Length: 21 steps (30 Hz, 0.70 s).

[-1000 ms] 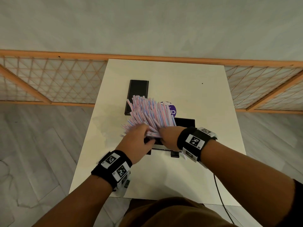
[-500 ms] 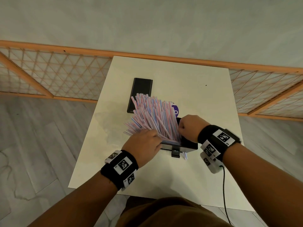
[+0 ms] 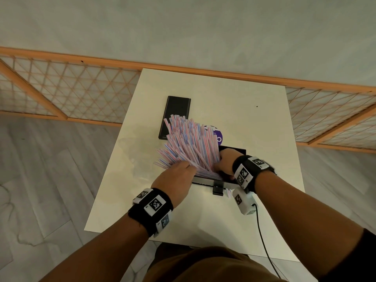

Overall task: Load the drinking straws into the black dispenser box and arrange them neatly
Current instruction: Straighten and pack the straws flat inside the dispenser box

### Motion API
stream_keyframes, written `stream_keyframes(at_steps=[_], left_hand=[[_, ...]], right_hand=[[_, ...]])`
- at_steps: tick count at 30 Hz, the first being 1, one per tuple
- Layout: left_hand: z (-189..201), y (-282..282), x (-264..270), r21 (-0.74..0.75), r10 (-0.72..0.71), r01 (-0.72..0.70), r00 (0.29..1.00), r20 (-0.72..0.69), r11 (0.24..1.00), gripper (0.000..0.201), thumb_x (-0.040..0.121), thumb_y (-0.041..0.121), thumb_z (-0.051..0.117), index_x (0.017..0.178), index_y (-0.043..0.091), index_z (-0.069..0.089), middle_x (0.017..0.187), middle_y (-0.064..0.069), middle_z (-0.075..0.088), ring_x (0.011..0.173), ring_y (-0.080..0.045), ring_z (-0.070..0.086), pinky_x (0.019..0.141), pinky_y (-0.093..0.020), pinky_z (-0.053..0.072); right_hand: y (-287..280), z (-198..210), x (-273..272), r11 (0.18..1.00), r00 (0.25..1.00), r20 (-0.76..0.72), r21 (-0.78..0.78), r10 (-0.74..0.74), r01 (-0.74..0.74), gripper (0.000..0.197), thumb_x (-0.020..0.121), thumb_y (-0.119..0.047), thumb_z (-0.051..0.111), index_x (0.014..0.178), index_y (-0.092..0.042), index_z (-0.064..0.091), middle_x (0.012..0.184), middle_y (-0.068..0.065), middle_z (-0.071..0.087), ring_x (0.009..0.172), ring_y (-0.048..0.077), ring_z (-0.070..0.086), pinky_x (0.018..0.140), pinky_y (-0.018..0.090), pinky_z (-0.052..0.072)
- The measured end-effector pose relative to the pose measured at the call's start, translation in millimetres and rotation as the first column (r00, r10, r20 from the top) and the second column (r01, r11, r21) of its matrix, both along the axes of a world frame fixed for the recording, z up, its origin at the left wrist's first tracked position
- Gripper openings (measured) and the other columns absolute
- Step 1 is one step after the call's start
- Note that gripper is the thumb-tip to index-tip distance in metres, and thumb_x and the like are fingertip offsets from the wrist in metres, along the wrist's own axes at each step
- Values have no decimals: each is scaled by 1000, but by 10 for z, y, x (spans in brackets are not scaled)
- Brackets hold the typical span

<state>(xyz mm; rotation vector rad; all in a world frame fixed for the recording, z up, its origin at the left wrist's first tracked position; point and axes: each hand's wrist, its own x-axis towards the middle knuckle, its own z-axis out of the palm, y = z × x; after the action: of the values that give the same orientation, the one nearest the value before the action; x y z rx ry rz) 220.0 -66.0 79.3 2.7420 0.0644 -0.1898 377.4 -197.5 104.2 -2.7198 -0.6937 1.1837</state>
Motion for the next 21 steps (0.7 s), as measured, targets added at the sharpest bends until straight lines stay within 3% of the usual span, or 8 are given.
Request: stream_keyframes(at_steps=[4,8,11,14,16,18,21], left_hand=[[50,7,-6,-38,10,-8,999,51,999,16,99,17,57,114,16,63,108,-2,58,99,-23,59,83,-30,49],[82,6,4,-59,12,-10,999,31,998,35,102,25,52,135,17,58,124,-2,59,113,-21,56,96,-30,46],[90,11,20,-108,59,-56,998,21,993,39,102,27,52,139,15,56,130,-2,58,118,-21,55,100,-31,45],[136,-1,46,-229,157,-154,988,-7,961,41,101,33,56,138,16,55,123,-2,59,104,-18,56,90,-28,46],[157,13,56,-315,221,-230,973,-64,921,50,98,42,61,141,20,51,118,3,57,90,-12,54,84,-26,46],[163,46,52,-392,266,-294,956,-126,872,62,92,52,67,144,25,46,112,9,56,86,-9,58,83,-28,51],[200,86,37,-495,331,-376,926,-179,783,69,83,56,75,140,31,46,106,13,58,85,-4,63,79,-24,51]], right_hand=[[-41,92,42,999,999,38,52,-11,9,21,95,-22,57,101,-4,68,94,13,71,85,32,70,81,39,60],[-129,288,92,990,993,118,139,2,-18,24,98,-18,49,99,-2,66,91,14,70,82,30,67,75,33,55],[-188,403,92,978,989,146,204,16,-46,20,100,-23,50,101,-6,61,88,8,66,80,27,65,72,32,50],[-190,456,22,967,969,197,177,150,-186,14,102,-29,49,100,-15,52,80,-4,53,78,21,53,69,29,36],[-157,462,-35,945,949,209,178,235,-274,11,103,-30,47,98,-21,45,82,-5,50,78,21,50,70,29,34],[-119,489,-81,923,931,212,186,298,-337,11,104,-30,44,97,-24,39,79,-7,47,74,18,48,66,27,32],[-34,584,-102,900,921,226,234,318,-368,11,106,-29,42,98,-24,37,75,-11,43,64,4,42,56,20,27]])
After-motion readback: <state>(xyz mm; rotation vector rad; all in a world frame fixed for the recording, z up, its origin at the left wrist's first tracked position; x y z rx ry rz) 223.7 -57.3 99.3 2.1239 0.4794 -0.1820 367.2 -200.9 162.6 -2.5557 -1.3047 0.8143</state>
